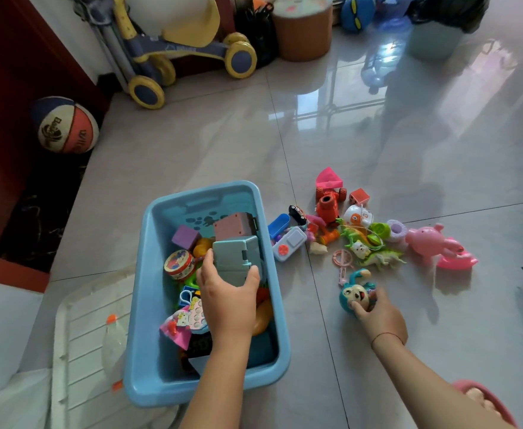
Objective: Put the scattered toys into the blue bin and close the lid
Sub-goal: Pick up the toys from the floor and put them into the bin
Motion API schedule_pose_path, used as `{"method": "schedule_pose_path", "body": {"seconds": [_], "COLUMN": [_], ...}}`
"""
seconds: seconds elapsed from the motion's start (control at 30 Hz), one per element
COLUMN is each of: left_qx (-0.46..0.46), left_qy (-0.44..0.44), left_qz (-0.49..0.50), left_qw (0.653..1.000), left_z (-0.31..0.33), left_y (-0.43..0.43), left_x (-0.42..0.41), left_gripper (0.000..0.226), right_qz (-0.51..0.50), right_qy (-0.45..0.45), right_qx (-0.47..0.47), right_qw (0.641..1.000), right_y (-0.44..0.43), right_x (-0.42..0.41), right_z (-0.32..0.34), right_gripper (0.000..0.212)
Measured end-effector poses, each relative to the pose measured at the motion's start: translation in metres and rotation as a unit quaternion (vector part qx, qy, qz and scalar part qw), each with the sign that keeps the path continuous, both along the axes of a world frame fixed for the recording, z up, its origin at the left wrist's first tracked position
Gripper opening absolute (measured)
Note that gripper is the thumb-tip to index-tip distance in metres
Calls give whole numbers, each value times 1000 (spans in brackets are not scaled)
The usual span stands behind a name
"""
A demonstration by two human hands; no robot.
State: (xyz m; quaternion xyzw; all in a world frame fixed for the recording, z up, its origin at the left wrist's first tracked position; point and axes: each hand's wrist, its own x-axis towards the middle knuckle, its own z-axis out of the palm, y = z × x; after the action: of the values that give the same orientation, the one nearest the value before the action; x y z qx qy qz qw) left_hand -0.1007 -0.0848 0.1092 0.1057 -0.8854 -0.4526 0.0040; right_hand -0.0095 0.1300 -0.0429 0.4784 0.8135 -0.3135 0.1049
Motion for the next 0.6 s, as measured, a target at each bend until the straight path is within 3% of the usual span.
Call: {"method": "schedule_pose_path", "body": {"seconds": [0.17,0.43,0.6], "left_qx": [2,-4,-10], "left_qy": [4,-1,-2], "left_qz": [-7,-7,-12], "left_qw": [1000,1000,1000], "left_z": [-1,-3,-3], "left_y": [-1,2,14], "left_x": [1,7,5], "left_gripper": [79,80,79], "right_qz": [19,-14,-57], "right_qy": [-28,22,44], "right_qx": [-10,19,-25], "right_qw": [999,999,997], "right_y": [1,7,17], "right_x": [4,10,15], "right_z": [-6,-7,-15], "right_gripper": [35,48,38]}}
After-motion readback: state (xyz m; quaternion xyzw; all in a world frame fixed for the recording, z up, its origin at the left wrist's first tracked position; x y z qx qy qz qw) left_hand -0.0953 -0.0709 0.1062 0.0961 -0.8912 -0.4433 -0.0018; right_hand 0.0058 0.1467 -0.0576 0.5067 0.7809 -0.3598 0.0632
